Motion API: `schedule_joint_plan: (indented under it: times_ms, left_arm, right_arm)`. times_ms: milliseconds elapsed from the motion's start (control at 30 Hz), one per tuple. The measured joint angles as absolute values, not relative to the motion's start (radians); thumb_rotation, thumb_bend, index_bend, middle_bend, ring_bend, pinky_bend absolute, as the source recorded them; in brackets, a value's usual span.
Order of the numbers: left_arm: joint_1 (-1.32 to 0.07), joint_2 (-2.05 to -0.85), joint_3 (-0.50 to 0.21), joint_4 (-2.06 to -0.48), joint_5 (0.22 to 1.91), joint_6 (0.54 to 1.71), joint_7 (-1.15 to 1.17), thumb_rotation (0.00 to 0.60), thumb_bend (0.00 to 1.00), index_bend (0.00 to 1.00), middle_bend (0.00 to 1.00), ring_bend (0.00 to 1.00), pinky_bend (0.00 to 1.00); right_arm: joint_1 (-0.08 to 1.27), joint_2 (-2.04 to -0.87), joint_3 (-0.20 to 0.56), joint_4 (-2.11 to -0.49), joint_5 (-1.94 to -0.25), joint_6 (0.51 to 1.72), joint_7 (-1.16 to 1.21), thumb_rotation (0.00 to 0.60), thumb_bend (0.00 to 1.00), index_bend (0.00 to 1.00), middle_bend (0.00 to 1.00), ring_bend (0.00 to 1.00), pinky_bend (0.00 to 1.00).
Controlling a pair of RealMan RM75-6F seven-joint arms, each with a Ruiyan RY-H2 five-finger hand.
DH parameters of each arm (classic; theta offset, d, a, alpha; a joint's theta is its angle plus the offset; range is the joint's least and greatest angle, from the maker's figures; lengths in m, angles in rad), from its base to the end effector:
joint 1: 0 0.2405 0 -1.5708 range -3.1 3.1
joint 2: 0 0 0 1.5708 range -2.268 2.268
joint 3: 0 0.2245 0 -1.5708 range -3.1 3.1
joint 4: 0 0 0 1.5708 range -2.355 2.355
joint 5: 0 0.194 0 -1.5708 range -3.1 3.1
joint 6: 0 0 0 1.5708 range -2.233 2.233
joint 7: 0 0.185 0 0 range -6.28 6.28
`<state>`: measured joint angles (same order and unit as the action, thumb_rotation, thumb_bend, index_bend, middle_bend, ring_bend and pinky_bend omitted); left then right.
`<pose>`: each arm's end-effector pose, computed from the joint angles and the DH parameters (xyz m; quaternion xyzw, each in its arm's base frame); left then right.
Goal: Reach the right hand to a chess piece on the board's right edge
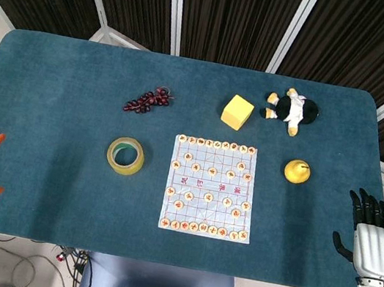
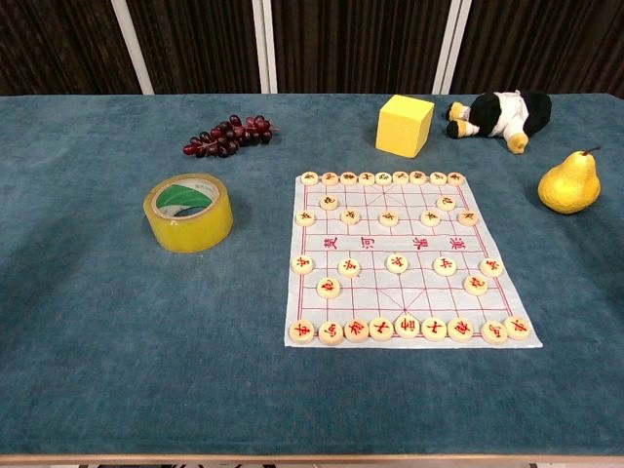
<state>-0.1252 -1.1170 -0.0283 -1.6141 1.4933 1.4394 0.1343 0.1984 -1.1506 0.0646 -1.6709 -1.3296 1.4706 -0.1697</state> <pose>-0.2736 0.2249 0.1492 -0.6377 -0.3543 -0.3407 0.5931 -0.2647 -0.2494 0.1552 0.5841 -0.3745 0.3670 0.6195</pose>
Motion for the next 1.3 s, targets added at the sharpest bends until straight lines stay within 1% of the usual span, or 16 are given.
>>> schedule_joint_plan:
  times_ms: [233, 267, 300, 367, 400, 433, 467, 500, 533, 667, 733, 900, 1000, 1133, 1300]
  left_arm:
    - [-0.127, -1.119, -0.029, -1.615, 1.491, 1.437, 0.135, 0.6, 0.0, 0.0, 0.0, 0.0, 0.0]
    - [-0.127, -1.119, -0.029, -1.614, 1.491, 1.437, 0.134, 0.6, 0.0, 0.0, 0.0, 0.0, 0.0]
    - [-0.127, -1.119, -0.029, -1.613, 1.491, 1.437, 0.133, 0.6, 0.0, 0.0, 0.0, 0.0, 0.0]
    - [-0.126, -1.118, -0.03, -1.615, 1.493, 1.441, 0.126, 0.6, 0.0, 0.0, 0.0, 0.0, 0.0]
    - [-0.125, -1.117, -0.03, -1.615, 1.495, 1.443, 0.123, 0.6, 0.0, 0.0, 0.0, 0.0, 0.0]
    - [-0.125, -1.117, -0.029, -1.615, 1.498, 1.445, 0.12, 0.6, 0.0, 0.0, 0.0, 0.0, 0.0]
    - [-0.124, -1.117, -0.029, -1.614, 1.501, 1.447, 0.117, 0.6, 0.0, 0.0, 0.0, 0.0, 0.0]
    - [-0.124, -1.117, -0.028, -1.613, 1.503, 1.447, 0.115, 0.6, 0.0, 0.0, 0.0, 0.0, 0.0]
    - [-0.124, -1.117, -0.028, -1.613, 1.505, 1.448, 0.113, 0.6, 0.0, 0.0, 0.0, 0.0, 0.0]
    - [-0.126, -1.117, -0.027, -1.612, 1.503, 1.443, 0.109, 0.6, 0.0, 0.0, 0.0, 0.0, 0.0]
    - [-0.127, -1.117, -0.027, -1.612, 1.503, 1.44, 0.109, 0.6, 0.0, 0.0, 0.0, 0.0, 0.0]
    - [-0.13, -1.115, -0.026, -1.613, 1.501, 1.434, 0.109, 0.6, 0.0, 0.0, 0.0, 0.0, 0.0]
    - [-0.132, -1.114, -0.026, -1.614, 1.498, 1.429, 0.108, 0.6, 0.0, 0.0, 0.0, 0.0, 0.0]
    - [-0.134, -1.113, -0.027, -1.615, 1.495, 1.424, 0.104, 0.6, 0.0, 0.0, 0.0, 0.0, 0.0]
    - [-0.136, -1.111, -0.026, -1.616, 1.495, 1.42, 0.097, 0.6, 0.0, 0.0, 0.0, 0.0, 0.0]
  right_arm:
    - [0.195, -1.151, 0.079, -1.677, -1.335, 1.466, -0.162, 0.6, 0.39, 0.0, 0.0, 0.0, 0.0]
    - [0.196, -1.151, 0.083, -1.681, -1.337, 1.466, -0.161, 0.6, 0.39, 0.0, 0.01, 0.02, 0.02]
    - [0.199, -1.151, 0.089, -1.687, -1.34, 1.467, -0.16, 0.6, 0.39, 0.0, 0.06, 0.08, 0.08]
    - [0.207, -1.15, 0.101, -1.699, -1.346, 1.467, -0.163, 0.6, 0.39, 0.0, 0.29, 0.33, 0.34]
    - [0.215, -1.149, 0.11, -1.706, -1.348, 1.464, -0.17, 0.6, 0.39, 0.01, 0.48, 0.52, 0.51]
    - [0.223, -1.147, 0.116, -1.713, -1.348, 1.46, -0.178, 0.6, 0.39, 0.04, 0.63, 0.67, 0.64]
    - [0.231, -1.145, 0.124, -1.72, -1.346, 1.451, -0.187, 0.6, 0.39, 0.07, 0.72, 0.77, 0.71]
    - [0.244, -1.141, 0.134, -1.731, -1.339, 1.435, -0.196, 0.6, 0.39, 0.1, 0.8, 0.84, 0.75]
    - [0.255, -1.138, 0.142, -1.74, -1.33, 1.419, -0.202, 0.6, 0.39, 0.13, 0.85, 0.88, 0.78]
    - [0.316, -1.118, 0.18, -1.789, -1.256, 1.316, -0.25, 0.6, 0.39, 0.18, 0.96, 0.98, 0.86]
    - [0.356, -1.112, 0.201, -1.814, -1.194, 1.257, -0.287, 0.6, 0.39, 0.2, 0.99, 1.0, 0.87]
    - [0.461, -1.119, 0.24, -1.853, -1.009, 1.134, -0.398, 0.6, 0.39, 0.27, 1.0, 1.0, 0.88]
    - [0.525, -1.145, 0.246, -1.861, -0.902, 1.084, -0.487, 0.6, 0.39, 0.29, 1.0, 1.0, 0.89]
    - [0.601, -1.22, 0.239, -1.85, -0.797, 1.055, -0.588, 0.6, 0.39, 0.32, 1.0, 1.0, 0.9]
    - [0.665, -1.337, 0.228, -1.808, -0.711, 1.058, -0.649, 0.6, 0.39, 0.39, 1.0, 1.0, 0.91]
